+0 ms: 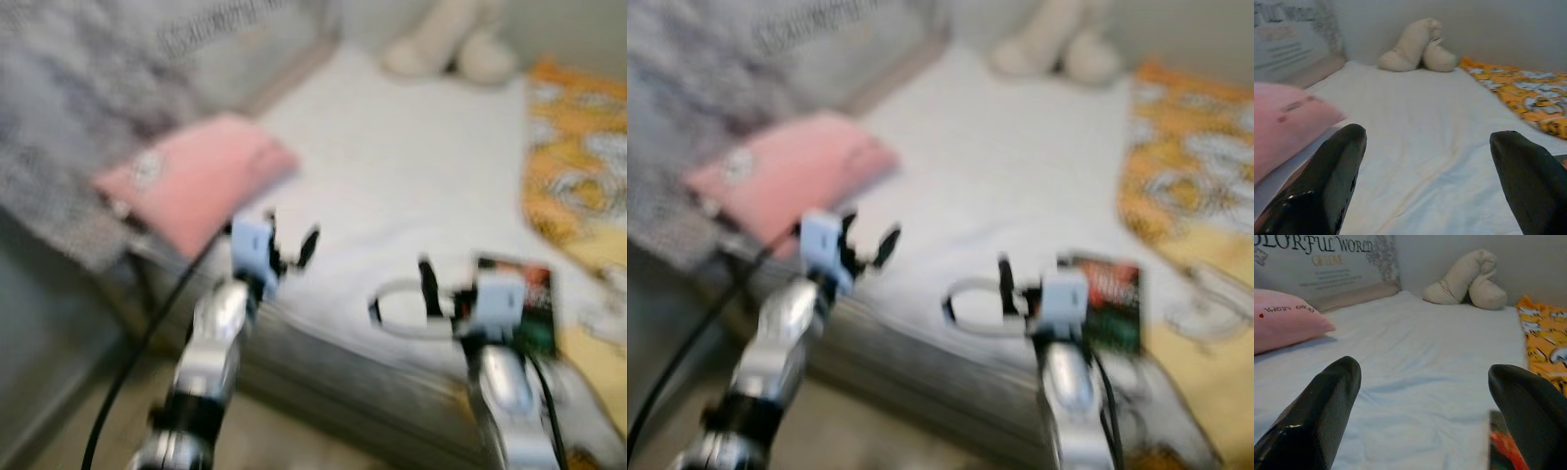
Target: Clean up the room
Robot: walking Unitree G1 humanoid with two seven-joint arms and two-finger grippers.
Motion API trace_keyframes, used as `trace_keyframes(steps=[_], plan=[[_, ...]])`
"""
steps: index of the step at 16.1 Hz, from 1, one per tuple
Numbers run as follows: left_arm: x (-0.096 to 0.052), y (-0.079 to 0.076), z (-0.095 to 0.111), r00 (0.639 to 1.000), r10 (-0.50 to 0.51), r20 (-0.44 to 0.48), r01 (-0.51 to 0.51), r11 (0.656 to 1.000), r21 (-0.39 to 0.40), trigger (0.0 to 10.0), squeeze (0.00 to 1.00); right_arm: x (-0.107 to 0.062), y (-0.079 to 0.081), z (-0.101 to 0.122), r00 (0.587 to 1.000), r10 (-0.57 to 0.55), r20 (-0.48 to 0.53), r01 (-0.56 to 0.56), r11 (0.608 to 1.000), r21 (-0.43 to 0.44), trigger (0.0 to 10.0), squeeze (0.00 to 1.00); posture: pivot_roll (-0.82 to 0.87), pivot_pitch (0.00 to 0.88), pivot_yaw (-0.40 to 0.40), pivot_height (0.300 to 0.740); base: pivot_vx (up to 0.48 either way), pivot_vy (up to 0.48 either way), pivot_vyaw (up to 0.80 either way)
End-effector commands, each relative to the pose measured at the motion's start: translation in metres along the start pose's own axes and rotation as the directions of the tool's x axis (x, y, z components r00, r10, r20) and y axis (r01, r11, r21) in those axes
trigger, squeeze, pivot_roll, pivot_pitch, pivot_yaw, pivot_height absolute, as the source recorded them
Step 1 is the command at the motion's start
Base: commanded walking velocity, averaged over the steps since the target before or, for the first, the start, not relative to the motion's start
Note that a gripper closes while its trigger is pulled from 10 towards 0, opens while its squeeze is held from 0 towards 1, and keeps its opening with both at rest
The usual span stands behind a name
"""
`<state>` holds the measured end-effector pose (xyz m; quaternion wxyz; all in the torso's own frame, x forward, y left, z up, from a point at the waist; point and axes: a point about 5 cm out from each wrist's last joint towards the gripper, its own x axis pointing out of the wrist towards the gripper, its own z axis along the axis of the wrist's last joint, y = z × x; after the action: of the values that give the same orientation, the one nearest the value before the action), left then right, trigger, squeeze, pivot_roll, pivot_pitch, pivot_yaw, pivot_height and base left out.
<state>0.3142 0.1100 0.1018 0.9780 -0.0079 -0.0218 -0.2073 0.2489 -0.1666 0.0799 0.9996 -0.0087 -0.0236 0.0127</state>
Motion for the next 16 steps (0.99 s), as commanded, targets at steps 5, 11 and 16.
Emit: trace_keyframes(steps=[5,11,16], plan=[[0.008,0.01,-0.003,0.994,0.099,-0.043,-0.1,0.995,-0.022,10.0,0.0,0.005,0.007,-0.003,0.999,0.033,-0.021,-0.033,0.999,0.002,10.0,0.0,-0.08,0.0,0.041,0.74,0.0,0.0,0.0],[0.013,0.015,0.004,0.997,0.078,-0.008,-0.078,0.996,-0.042,10.0,0.0,0.007,0.012,-0.004,0.998,0.045,-0.04,-0.045,0.999,-0.002,10.0,0.0,-0.05,0.0,0.01,0.74,0.287,-0.276,-0.12],[0.015,0.018,0.007,0.996,0.091,0.001,-0.091,0.995,-0.034,10.0,0.0,0.016,0.008,-0.003,0.998,0.043,-0.036,-0.043,0.999,0.014,10.0,0.0,-0.01,0.0,-0.005,0.74,0.212,-0.191,-0.77]])
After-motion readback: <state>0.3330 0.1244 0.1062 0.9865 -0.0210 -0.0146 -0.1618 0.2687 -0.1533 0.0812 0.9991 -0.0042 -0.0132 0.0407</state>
